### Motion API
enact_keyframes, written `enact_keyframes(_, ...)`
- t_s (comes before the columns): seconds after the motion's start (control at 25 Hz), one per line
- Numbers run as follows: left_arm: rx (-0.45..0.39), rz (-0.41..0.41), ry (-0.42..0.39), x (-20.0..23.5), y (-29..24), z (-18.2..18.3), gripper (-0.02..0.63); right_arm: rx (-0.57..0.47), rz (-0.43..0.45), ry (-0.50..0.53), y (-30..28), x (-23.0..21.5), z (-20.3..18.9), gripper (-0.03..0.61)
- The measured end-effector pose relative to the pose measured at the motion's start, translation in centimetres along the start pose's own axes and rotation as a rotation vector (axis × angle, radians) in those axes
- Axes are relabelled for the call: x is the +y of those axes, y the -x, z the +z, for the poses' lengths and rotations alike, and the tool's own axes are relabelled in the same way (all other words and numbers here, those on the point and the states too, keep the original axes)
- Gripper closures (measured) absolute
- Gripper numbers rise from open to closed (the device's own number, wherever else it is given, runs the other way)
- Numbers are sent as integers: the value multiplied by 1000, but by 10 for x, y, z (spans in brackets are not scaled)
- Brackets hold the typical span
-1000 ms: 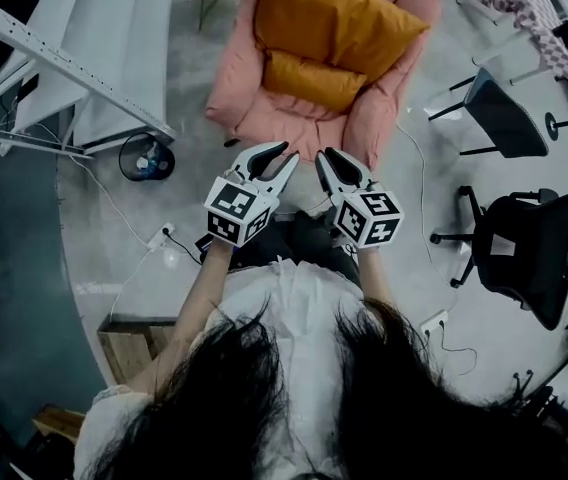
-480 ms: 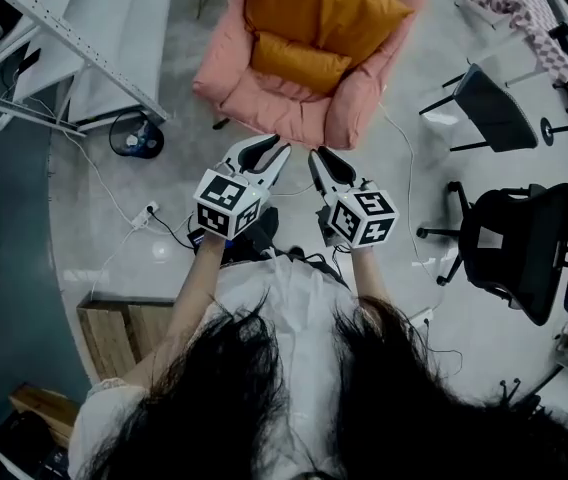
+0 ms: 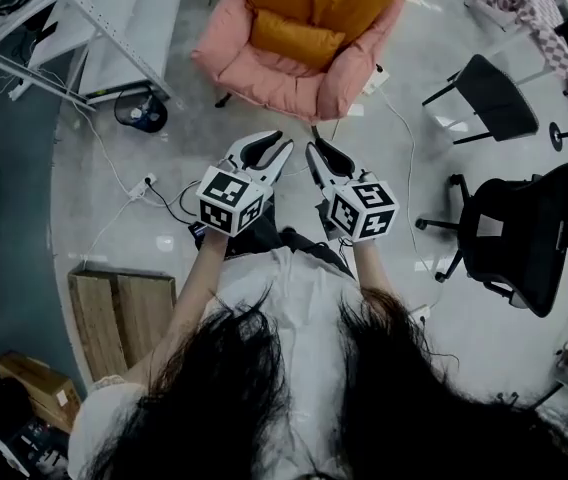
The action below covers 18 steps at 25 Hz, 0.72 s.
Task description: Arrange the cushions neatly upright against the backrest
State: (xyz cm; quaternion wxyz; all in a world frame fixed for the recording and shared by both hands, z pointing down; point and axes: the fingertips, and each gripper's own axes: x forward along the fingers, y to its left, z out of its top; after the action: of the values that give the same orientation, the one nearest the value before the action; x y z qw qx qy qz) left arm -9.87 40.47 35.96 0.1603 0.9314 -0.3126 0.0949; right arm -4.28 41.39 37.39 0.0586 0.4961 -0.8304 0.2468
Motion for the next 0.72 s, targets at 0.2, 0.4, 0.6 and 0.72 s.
enact_keyframes(0.2,9,15,-17,-35,17,-15,511,-6,36,7,29,14,-16,502)
enact_keyframes(0.4,19,24,-34,-57,31,-26,511,-7,54,17,50,26,-27,505)
enact_keyframes(0.6,4,30,-55,-70,35,-23,511,-25,62,28,63,28,-26,505)
enact_keyframes(0.72,-10,40,-63,-74,39,-19,511,-28,66,39,69,28,-27,505)
